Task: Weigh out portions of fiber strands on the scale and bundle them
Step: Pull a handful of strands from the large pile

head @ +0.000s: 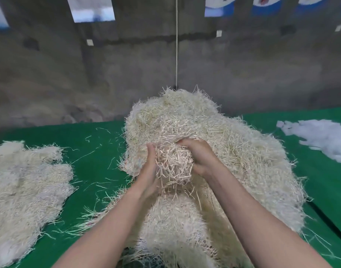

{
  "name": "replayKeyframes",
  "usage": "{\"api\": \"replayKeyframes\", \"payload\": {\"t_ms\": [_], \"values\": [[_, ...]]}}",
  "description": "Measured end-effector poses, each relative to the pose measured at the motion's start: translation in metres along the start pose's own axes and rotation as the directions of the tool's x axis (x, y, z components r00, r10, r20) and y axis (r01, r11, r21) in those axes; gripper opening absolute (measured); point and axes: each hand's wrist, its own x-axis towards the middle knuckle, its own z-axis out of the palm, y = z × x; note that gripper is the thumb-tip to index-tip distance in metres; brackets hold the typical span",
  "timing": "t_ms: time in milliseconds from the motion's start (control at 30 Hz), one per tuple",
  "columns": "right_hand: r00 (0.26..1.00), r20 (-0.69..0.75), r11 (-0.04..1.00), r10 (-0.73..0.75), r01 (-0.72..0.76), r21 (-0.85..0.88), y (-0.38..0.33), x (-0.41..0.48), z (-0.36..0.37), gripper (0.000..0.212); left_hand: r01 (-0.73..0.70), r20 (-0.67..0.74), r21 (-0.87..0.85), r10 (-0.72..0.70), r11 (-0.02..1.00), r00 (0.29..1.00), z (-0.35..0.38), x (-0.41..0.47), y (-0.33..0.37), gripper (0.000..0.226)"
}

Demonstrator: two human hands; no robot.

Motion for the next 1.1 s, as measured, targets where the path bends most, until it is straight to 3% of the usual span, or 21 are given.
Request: {"api": "replayKeyframes", "payload": {"t_ms": [100,167,233,267,300,333,367,400,467,500,533,600,700,733,800,867,967,1000,1100], "values": [[0.994,0.065,0.983,0.093,-0.102,0.152,-0.005,0.005,-0.003,0.048,0.154,-0.064,-0.178,-0.168,0.972,0.984,0.007,0.013,-0.008,0.124],[0.978,0.167,0.921,0.128,-0.180,0.346,-0.004,0.012,-0.010,0.037,0.210,0.061,-0.341,-0.201,0.916,0.978,0.015,0.014,-0.006,0.128],[0.988,0.099,0.906,0.120,-0.149,0.397,0.001,0.018,-0.017,0.032,0.212,0.199,-0.414,-0.139,0.885,0.970,0.022,0.011,0.003,0.121],[0.995,-0.013,0.957,0.102,-0.095,0.276,0.006,0.021,-0.020,0.037,0.191,0.227,-0.381,-0.109,0.904,0.968,0.025,0.011,0.007,0.114],[0.991,-0.135,1.000,0.018,-0.016,0.016,0.012,0.023,-0.022,0.048,0.168,0.212,-0.314,-0.104,0.934,0.972,0.031,0.012,0.009,0.111],[0.985,-0.143,0.966,-0.094,0.055,-0.253,0.016,0.021,-0.020,0.059,0.125,0.161,-0.233,-0.089,0.964,0.983,0.040,0.011,0.013,0.113],[0.989,-0.043,0.916,-0.138,0.111,-0.385,0.019,0.017,-0.017,0.065,0.085,0.075,-0.157,-0.074,0.984,0.994,0.047,0.011,0.018,0.111],[0.991,0.101,0.911,-0.085,0.118,-0.396,0.021,0.014,-0.018,0.070,0.067,0.028,-0.114,-0.064,0.991,0.998,0.055,0.010,0.025,0.098],[0.942,0.336,0.963,0.006,0.085,-0.257,0.010,0.008,-0.030,0.065,0.050,-0.045,-0.088,-0.054,0.995,0.998,0.056,0.011,0.034,0.047],[0.932,0.361,0.989,-0.036,0.084,-0.119,0.003,0.007,-0.040,0.058,0.036,-0.108,-0.086,-0.046,0.996,0.993,0.049,0.011,0.038,0.021],[0.941,0.323,0.993,-0.103,0.114,-0.016,-0.002,0.008,-0.052,0.055,0.022,-0.177,-0.093,-0.038,0.995,0.983,0.040,0.011,0.042,0.011],[0.956,0.196,0.964,-0.218,0.242,-0.109,-0.005,0.009,-0.074,0.061,0.003,-0.247,-0.114,-0.031,0.994,0.968,0.019,0.013,0.046,0.012],[0.943,0.318,0.811,-0.095,0.258,-0.525,0.017,0.001,-0.064,0.088,0.021,-0.302,-0.109,-0.053,0.994,0.952,0.008,0.015,0.054,0.038],[0.945,0.325,0.770,-0.039,0.235,-0.592,0.030,0.000,-0.054,0.079,0.011,-0.285,-0.098,-0.039,0.995,0.958,0.009,0.013,0.057,0.042],[0.966,0.247,0.717,-0.077,0.226,-0.659,0.050,0.005,-0.037,0.058,-0.018,-0.270,-0.028,0.010,0.999,0.963,0.014,0.010,0.066,0.045],[0.966,0.192,0.624,-0.173,0.258,-0.738,0.067,0.015,-0.038,0.060,-0.043,-0.244,0.040,0.051,0.998,0.968,0.019,0.003,0.076,0.044],[0.964,0.099,0.297,-0.248,0.173,-0.939,0.077,0.023,-0.067,0.031,-0.044,-0.237,0.121,0.071,0.992,0.969,0.027,-0.012,0.084,0.020],[0.975,0.043,0.242,-0.218,0.097,-0.966,0.082,0.025,-0.080,0.033,-0.034,-0.233,0.141,0.066,0.989,0.970,0.026,-0.019,0.080,0.015],[0.998,-0.026,0.213,-0.064,-0.012,-0.977,0.089,0.016,-0.089,0.051,0.035,-0.290,0.164,0.014,0.986,0.957,0.025,-0.024,0.068,0.032]]}}
